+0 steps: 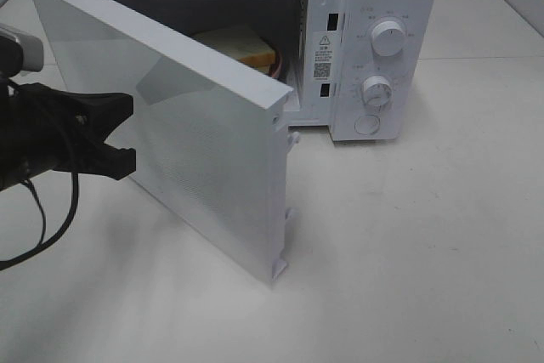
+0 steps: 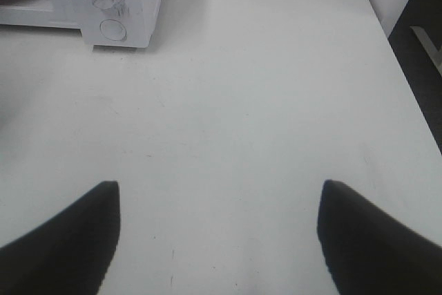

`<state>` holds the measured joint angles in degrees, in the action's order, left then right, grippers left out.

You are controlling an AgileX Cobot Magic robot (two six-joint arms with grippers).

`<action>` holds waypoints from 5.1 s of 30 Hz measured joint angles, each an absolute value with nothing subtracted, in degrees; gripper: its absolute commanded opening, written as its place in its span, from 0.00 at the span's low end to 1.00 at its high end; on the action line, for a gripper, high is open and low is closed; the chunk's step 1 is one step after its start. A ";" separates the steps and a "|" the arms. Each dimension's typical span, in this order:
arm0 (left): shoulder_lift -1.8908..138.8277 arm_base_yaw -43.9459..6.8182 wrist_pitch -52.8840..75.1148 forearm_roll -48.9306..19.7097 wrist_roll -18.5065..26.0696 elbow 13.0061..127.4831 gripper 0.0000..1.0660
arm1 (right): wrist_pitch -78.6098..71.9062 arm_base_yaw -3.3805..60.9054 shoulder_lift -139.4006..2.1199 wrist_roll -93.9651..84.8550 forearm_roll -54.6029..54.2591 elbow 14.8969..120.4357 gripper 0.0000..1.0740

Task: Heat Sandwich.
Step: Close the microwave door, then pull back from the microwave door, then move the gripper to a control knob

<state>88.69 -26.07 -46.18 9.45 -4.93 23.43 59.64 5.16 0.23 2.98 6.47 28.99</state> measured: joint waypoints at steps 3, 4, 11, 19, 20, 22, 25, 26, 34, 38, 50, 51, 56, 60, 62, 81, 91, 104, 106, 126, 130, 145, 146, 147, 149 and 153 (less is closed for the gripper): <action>90.36 -27.90 -46.18 7.10 -4.93 25.21 0.00 | 59.64 5.16 0.23 2.98 6.47 28.99 0.71; 90.93 -28.53 -46.18 6.30 -4.93 26.01 0.00 | 59.64 5.16 0.23 2.98 6.47 28.99 0.71; 95.97 -33.52 -46.18 3.04 -4.93 32.66 0.00 | 59.64 5.16 0.23 2.98 6.47 28.99 0.71; 100.44 -37.30 -46.12 0.00 -4.93 38.27 0.00 | 59.64 5.16 0.23 2.98 6.47 28.99 0.71; 100.96 -37.64 -46.07 0.00 -4.93 38.96 0.00 | 59.64 5.16 0.23 2.98 6.47 28.99 0.71; 101.36 -37.87 -46.07 -0.46 -4.93 39.48 0.00 | 59.64 5.16 0.23 2.98 6.47 28.99 0.71; 103.25 -38.62 -45.84 -1.55 -4.70 42.34 0.00 | 59.64 5.16 0.23 2.98 6.47 28.99 0.71; 103.25 -38.62 -45.84 -1.55 -4.70 42.34 0.00 | 59.64 5.16 0.23 2.98 6.47 28.99 0.71; 107.54 -38.90 -43.20 -2.29 -4.30 49.73 0.00 | 59.64 5.16 0.23 2.98 6.47 28.99 0.71; 109.15 -38.90 -42.17 -2.81 -4.30 52.77 0.00 | 59.64 5.16 0.23 2.98 6.47 28.99 0.71; 113.22 -39.25 -37.82 -2.46 -4.30 60.68 0.00 | 59.64 5.16 0.23 2.98 6.47 28.99 0.71; 113.96 -39.48 -36.67 -1.89 -4.30 61.82 0.00 | 59.64 5.16 0.23 2.98 6.47 28.99 0.71; 115.79 -39.99 -35.01 -0.92 -4.30 64.74 0.00 | 59.64 5.16 0.23 2.98 6.47 28.99 0.71; 117.51 -39.99 -34.61 -0.63 -4.30 67.21 0.00 | 59.64 5.16 0.23 2.98 6.47 28.99 0.71; 118.09 -40.28 -34.09 0.00 -4.24 68.24 0.00 | 59.64 5.16 0.23 2.98 6.47 28.99 0.71; 121.12 -41.20 -29.28 -1.49 -3.78 75.06 0.00 | 59.64 5.16 0.23 2.98 6.47 28.99 0.71; 121.12 -41.20 -29.22 0.00 -3.78 75.11 0.00 | 59.64 5.16 0.23 2.98 6.47 28.99 0.71; 118.66 -41.77 -26.76 -2.64 -3.84 73.74 0.00 | 59.64 5.16 0.23 2.98 6.47 28.99 0.71; 118.14 -41.77 -26.87 -2.92 -3.84 73.05 0.00 | 59.64 5.16 0.23 2.98 6.47 28.99 0.71; 102.85 -43.49 -27.10 -4.07 -3.67 53.63 0.00 | 59.64 5.16 0.23 2.98 6.47 28.99 0.71; 100.55 -43.49 -27.10 -4.07 -3.67 50.48 0.03 | 59.64 5.16 0.23 2.98 6.47 28.99 0.71; 91.62 -43.49 -16.73 -4.24 -2.06 42.63 0.95 | 59.64 5.16 0.23 2.98 6.47 28.99 0.71; 90.93 -43.49 -14.50 -4.24 -1.78 42.63 0.95 | 59.64 5.16 0.23 2.98 6.47 28.99 0.71; 90.30 -43.49 -12.38 -4.24 -1.66 42.63 0.95 | 59.64 5.16 0.23 2.98 6.47 28.99 0.71; 89.15 -43.32 -8.71 -4.24 -1.60 42.63 0.95 | 59.64 5.16 0.23 2.98 6.47 28.99 0.71; 85.49 -40.68 1.03 -4.24 -1.66 42.63 0.95 | 59.64 5.16 0.23 2.98 6.47 28.99 0.71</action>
<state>85.49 -40.68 1.03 -4.24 -1.66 42.63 59.64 5.16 0.23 2.98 6.47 28.99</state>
